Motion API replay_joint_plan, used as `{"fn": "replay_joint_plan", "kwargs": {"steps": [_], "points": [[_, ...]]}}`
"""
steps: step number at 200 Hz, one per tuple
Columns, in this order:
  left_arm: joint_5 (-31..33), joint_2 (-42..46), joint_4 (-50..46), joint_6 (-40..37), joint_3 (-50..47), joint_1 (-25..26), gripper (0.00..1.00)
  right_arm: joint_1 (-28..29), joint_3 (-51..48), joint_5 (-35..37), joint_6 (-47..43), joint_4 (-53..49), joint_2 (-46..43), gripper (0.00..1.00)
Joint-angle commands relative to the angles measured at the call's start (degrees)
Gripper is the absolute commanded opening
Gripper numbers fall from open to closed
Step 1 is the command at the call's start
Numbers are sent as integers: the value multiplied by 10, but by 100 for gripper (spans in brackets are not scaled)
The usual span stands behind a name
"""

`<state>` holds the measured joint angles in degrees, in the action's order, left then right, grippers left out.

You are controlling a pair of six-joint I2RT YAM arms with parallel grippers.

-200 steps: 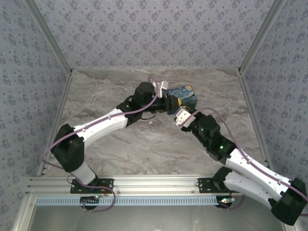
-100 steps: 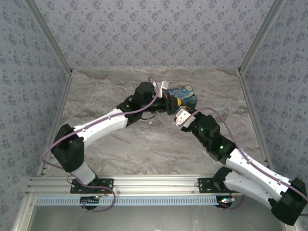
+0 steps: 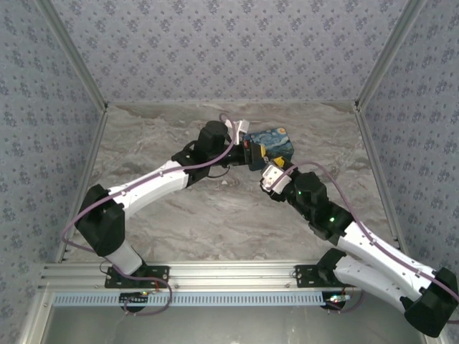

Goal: Unlock the padlock with the key

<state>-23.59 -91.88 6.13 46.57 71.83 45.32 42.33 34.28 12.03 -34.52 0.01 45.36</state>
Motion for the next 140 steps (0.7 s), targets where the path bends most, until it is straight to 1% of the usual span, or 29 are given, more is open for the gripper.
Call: {"fn": "replay_joint_plan", "kwargs": {"steps": [1,12,21,31,38,39,42,43,44,48,62,80,92,105,124,140], "points": [[4,44,5,-73,-9,-15,0,-16,35,-82,47,-52,-23,69],[-1,54,6,-105,-16,-22,0,-39,43,-133,89,-68,-30,73],[-8,64,6,-133,-20,-27,0,-66,46,-180,128,-75,-33,74],[-23,73,6,-171,-24,-31,0,-99,46,-247,172,-74,-35,75],[-29,80,-1,-202,-23,-33,0,-133,40,-307,212,-63,-35,76],[-29,81,-3,-205,-22,-34,0,-133,40,-307,212,-63,-35,76],[-31,84,-8,-218,-22,-34,0,-153,37,-339,232,-54,-35,76],[-31,85,-9,-222,-22,-34,0,-153,37,-339,232,-54,-35,76],[-31,86,-10,-227,-21,-34,0,-162,35,-354,243,-49,-35,76],[-32,89,-16,-243,-21,-34,0,-177,31,-378,256,-39,-34,76],[-37,98,-35,-279,-15,-37,0,-244,5,-478,343,26,-31,77],[-78,107,-37,-299,-11,-46,0,-320,-38,-582,464,160,-24,77],[-99,112,-34,-310,-11,-50,0,-348,-54,-625,517,220,-18,78],[-118,116,-34,-321,-12,-52,0,-368,-57,-660,559,254,-6,78],[-138,117,-34,-325,-9,-53,0,-374,-55,-695,614,302,18,73],[-163,114,-33,-319,-3,-53,0,-372,-61,-711,673,372,39,70]]}}
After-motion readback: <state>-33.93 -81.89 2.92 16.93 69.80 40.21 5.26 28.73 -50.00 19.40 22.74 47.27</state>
